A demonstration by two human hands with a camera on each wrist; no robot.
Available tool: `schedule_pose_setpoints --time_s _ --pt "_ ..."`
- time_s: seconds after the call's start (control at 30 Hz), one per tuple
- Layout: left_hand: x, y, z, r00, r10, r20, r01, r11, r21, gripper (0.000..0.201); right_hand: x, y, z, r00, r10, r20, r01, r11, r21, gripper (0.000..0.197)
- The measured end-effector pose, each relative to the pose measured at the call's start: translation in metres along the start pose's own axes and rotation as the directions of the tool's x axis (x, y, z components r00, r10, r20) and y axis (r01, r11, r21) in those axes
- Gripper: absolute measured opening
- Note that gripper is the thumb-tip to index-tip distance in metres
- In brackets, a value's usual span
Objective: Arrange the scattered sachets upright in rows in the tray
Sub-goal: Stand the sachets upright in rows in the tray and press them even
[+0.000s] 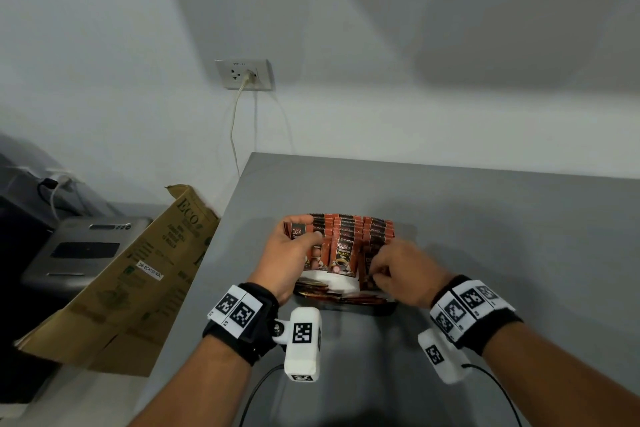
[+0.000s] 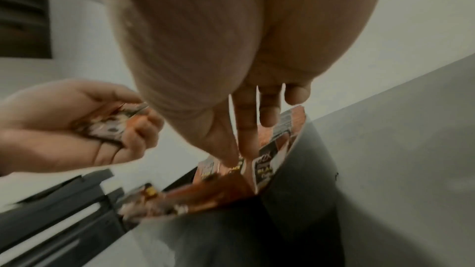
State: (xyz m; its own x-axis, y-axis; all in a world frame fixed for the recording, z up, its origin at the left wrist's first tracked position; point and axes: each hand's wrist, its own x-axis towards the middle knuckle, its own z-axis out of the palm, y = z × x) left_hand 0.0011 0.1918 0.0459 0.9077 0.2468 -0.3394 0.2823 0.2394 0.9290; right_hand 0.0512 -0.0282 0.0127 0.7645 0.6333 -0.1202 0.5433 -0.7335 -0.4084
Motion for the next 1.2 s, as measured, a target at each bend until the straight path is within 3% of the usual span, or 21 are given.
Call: schedule_pose_setpoints --time_s 0.07,0.17,0.33,0.5,0.63,0.83,1.0,1.2 --pt "-0.001 0.000 0.001 1.000 0.002 0.007 -0.002 1.000 0.011 0.032 -0.007 -0.004 0.006 0.992 -0.032 0.125 0.045 0.993 -0.105 0.031" --pt "-0.002 0.000 0.003 1.000 0.010 0.027 -0.011 0.999 0.042 0.031 -0.008 -0.002 0.016 0.980 0.056 0.191 -0.006 0.968 -0.252 0.039" --pt "-0.002 0.000 0.006 0.999 0.009 0.041 -0.011 0.999 0.053 0.033 -0.008 -0.007 0.023 0.979 0.124 0.161 -0.060 0.934 -0.353 0.049" --pt "-0.002 0.000 0.007 0.999 0.008 0.046 -0.011 0.998 0.054 0.033 -0.010 -0.009 0.026 0.991 0.100 0.089 -0.052 0.901 -0.431 0.067" --pt "-0.002 0.000 0.008 0.998 0.006 0.056 -0.010 0.998 0.066 0.033 -0.011 -0.008 0.030 0.993 0.099 0.064 -0.061 0.899 -0.434 0.054" --pt "-0.004 0.000 0.011 0.996 0.015 0.090 -0.020 0.999 0.047 0.031 -0.017 -0.009 0.028 0.993 0.076 0.091 -0.032 0.911 -0.411 0.054" --pt "-0.004 -0.003 0.013 0.996 0.011 0.090 -0.017 0.998 0.058 0.030 -0.018 -0.012 0.027 0.991 0.108 0.083 -0.072 0.932 -0.355 0.075" --pt "-0.004 -0.005 0.012 0.996 -0.006 0.092 0.000 0.998 0.063 0.031 -0.022 -0.013 0.028 0.996 0.077 0.053 -0.050 0.921 -0.387 0.062"
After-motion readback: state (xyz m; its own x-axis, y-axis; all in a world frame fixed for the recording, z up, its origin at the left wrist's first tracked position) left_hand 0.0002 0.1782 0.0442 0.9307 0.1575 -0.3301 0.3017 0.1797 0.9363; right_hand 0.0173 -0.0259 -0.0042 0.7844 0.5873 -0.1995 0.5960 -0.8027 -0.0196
